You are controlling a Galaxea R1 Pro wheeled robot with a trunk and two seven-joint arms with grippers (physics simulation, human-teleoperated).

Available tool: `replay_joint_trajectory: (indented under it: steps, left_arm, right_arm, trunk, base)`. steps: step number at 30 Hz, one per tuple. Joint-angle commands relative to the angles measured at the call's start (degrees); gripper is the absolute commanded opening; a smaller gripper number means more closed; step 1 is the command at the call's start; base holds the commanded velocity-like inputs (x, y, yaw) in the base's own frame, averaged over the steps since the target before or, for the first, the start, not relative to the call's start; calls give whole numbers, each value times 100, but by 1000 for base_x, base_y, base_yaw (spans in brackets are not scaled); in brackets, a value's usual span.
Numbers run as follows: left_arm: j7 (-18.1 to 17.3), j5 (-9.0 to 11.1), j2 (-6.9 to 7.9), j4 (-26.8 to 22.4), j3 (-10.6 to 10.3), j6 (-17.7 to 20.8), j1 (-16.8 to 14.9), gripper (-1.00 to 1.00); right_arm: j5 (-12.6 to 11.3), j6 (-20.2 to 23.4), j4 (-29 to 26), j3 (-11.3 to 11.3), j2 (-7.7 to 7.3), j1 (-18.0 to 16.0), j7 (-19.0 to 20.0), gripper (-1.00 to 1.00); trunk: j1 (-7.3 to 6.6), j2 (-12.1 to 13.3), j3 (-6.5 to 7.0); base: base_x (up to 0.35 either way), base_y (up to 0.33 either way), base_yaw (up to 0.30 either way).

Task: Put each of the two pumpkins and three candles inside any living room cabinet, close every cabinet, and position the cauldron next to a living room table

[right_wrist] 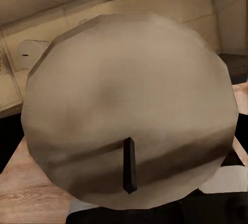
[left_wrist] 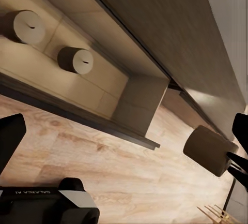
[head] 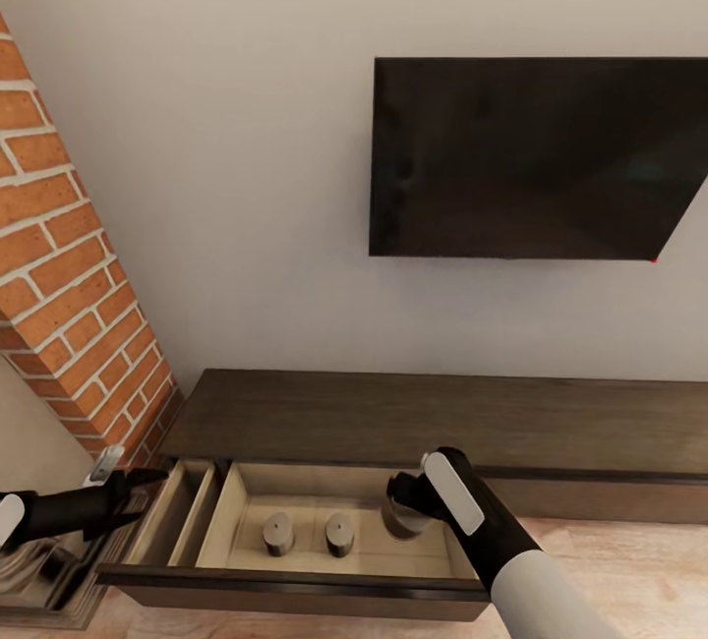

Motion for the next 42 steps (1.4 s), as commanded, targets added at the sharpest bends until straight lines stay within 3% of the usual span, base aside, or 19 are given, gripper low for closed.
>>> replay_joint_trajectory:
  steps: [1, 5, 9, 24, 30, 42]
  left_arm:
    - [-142, -2, 16, 0, 0, 0, 6, 100]
    - [-715, -54, 40, 0, -6, 0, 43, 100]
    - [-919, -61, 53, 0, -9, 0, 59, 100]
    - [-958, -64, 67, 9, -9, 0, 70, 100]
    - [-959, -68, 67, 9, -7, 0, 70, 100]
    - [-957, -71, 69, 9, 0, 0, 70, 100]
  right_arm:
    - [-26, -105, 12, 6, 7, 1, 3, -100]
    - [113, -183, 24, 20, 23, 2, 11, -100]
    - [214, -194, 26, 120, 28, 2, 26, -100]
    - [222, -154, 41, 149, 29, -6, 21, -100]
    - [230, -150, 384, 141, 29, -38, 20, -100]
    - [240, -182, 474, 150, 29, -59, 20, -100]
  trunk:
    - [23, -42, -19]
    - [110, -202, -90]
    - [154, -282, -126]
    - [154, -282, -126]
    - [286, -523, -234]
    - [550, -1004, -450]
  base:
    - [0, 0, 0]
    - [0, 0, 0]
    - [0, 0, 0]
    - [113, 83, 0]
    - [7, 4, 0]
    - [0, 0, 0]
